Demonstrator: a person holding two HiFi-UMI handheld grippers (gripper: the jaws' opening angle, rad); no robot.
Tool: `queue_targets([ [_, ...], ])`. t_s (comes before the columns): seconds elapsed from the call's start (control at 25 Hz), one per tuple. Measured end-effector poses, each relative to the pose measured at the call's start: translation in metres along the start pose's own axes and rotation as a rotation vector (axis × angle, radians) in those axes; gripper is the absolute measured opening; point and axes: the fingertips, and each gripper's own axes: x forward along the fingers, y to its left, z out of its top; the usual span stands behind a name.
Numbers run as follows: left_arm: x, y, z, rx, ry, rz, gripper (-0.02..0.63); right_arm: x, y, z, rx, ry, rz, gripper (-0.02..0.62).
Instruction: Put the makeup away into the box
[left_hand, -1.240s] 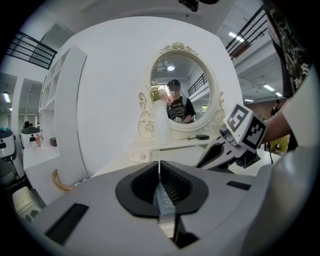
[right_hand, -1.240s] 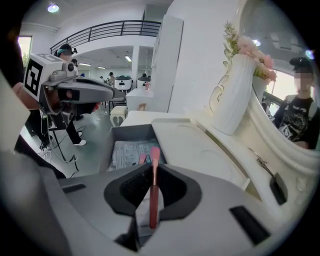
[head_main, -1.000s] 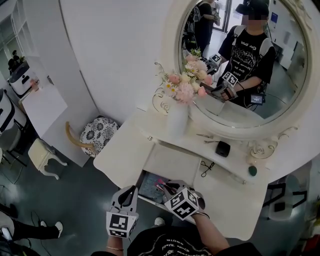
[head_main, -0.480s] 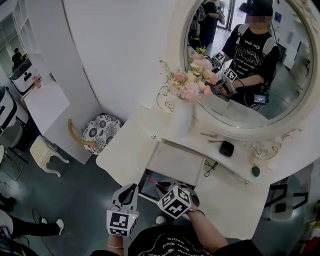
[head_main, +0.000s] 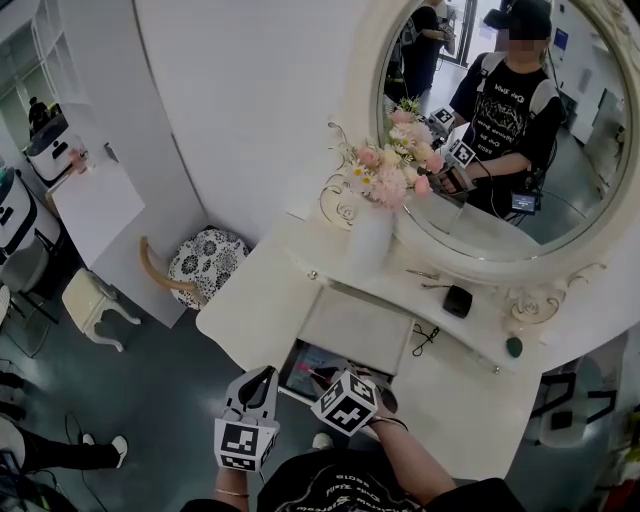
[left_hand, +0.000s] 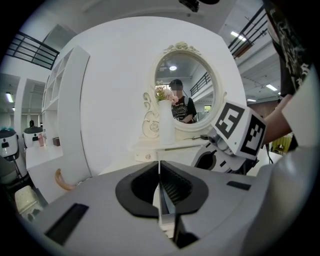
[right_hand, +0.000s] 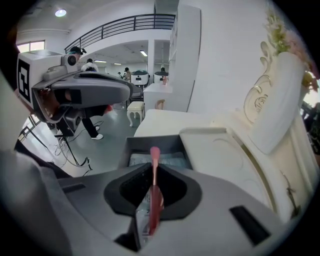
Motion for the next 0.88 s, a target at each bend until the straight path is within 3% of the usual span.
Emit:
queue_targets([
  [0.88, -0.003, 0.008, -0.007, -0.012, 0.019, 0.021, 0.023, 0.022, 0.008, -0.013, 0.034, 0.06, 0.076, 0.051],
])
